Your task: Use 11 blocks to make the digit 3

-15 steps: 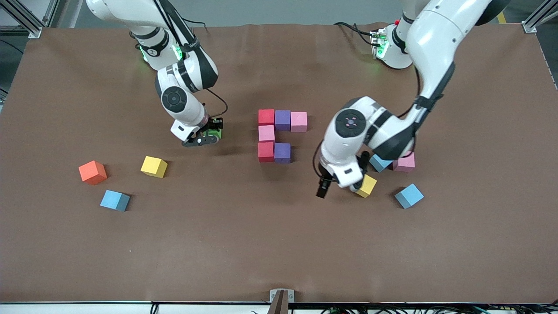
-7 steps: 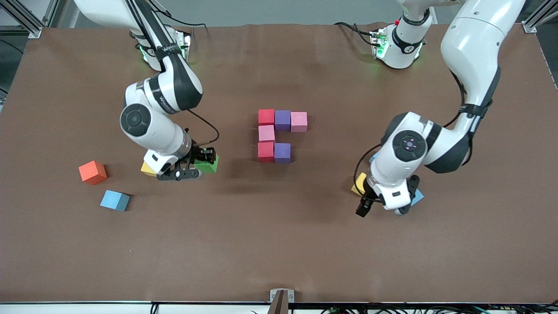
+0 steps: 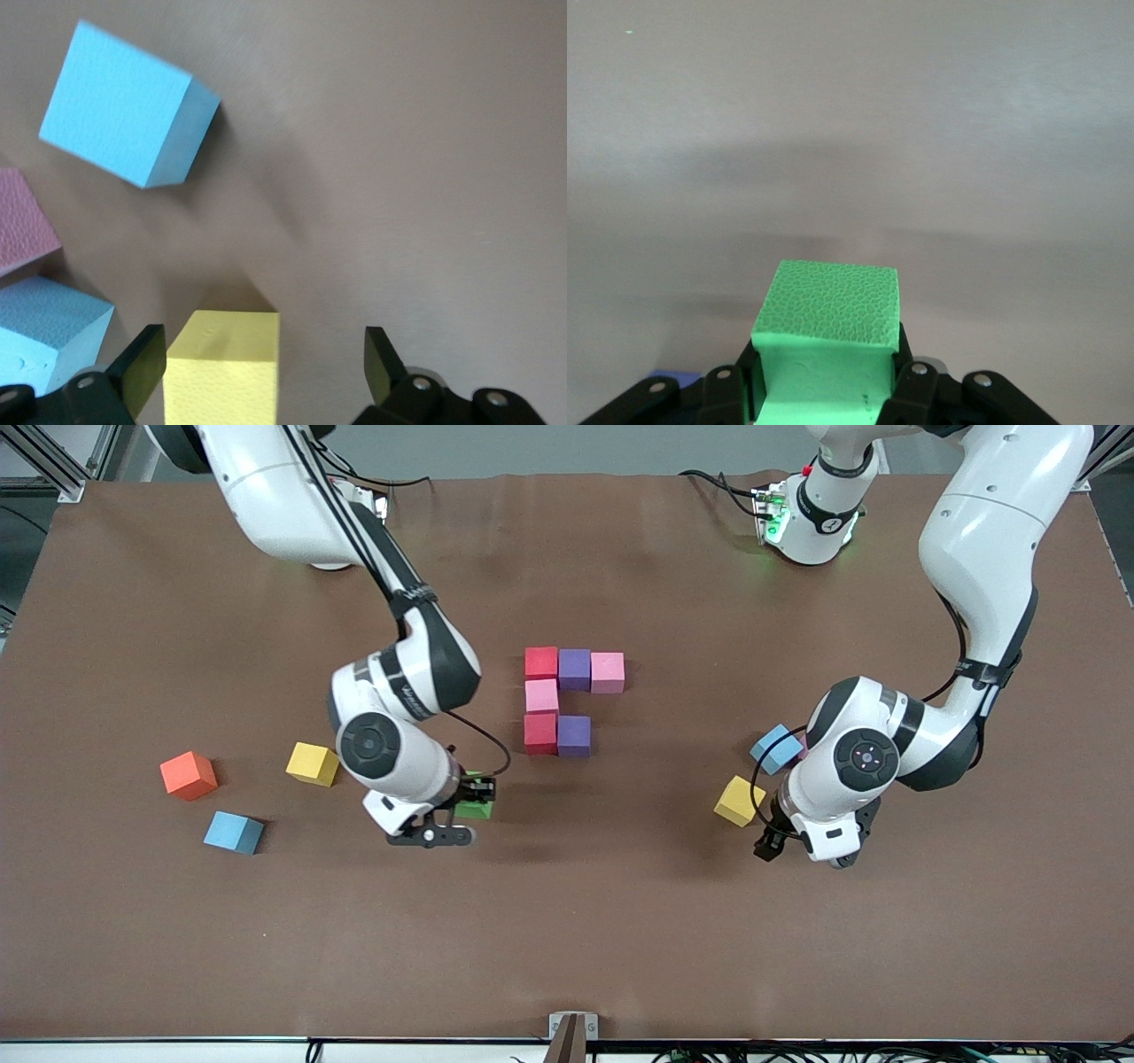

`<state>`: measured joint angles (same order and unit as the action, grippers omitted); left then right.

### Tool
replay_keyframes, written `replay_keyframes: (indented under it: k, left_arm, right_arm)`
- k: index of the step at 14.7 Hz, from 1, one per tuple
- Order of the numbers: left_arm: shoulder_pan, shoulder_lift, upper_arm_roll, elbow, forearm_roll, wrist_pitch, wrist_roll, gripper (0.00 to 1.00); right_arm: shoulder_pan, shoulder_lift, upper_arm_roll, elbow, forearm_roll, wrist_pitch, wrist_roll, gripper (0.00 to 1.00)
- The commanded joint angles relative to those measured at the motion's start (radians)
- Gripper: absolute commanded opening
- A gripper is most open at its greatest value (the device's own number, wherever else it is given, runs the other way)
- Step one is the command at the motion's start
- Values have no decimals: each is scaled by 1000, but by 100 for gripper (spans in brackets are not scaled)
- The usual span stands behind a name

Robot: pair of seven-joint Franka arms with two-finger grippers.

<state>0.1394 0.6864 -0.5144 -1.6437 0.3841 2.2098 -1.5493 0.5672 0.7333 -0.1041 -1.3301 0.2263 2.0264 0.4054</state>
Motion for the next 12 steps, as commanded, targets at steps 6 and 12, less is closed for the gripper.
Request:
replay_keyframes:
  k: [6, 12]
  left_arm:
    - [6, 7, -6, -68, -45, 17, -5, 99]
    - [5, 13, -7, -84, -42, 17, -3, 85]
  right_arm:
    - [101, 141, 0, 129, -8, -31, 113, 40]
    - [137, 146, 1, 114, -2, -43, 113, 40]
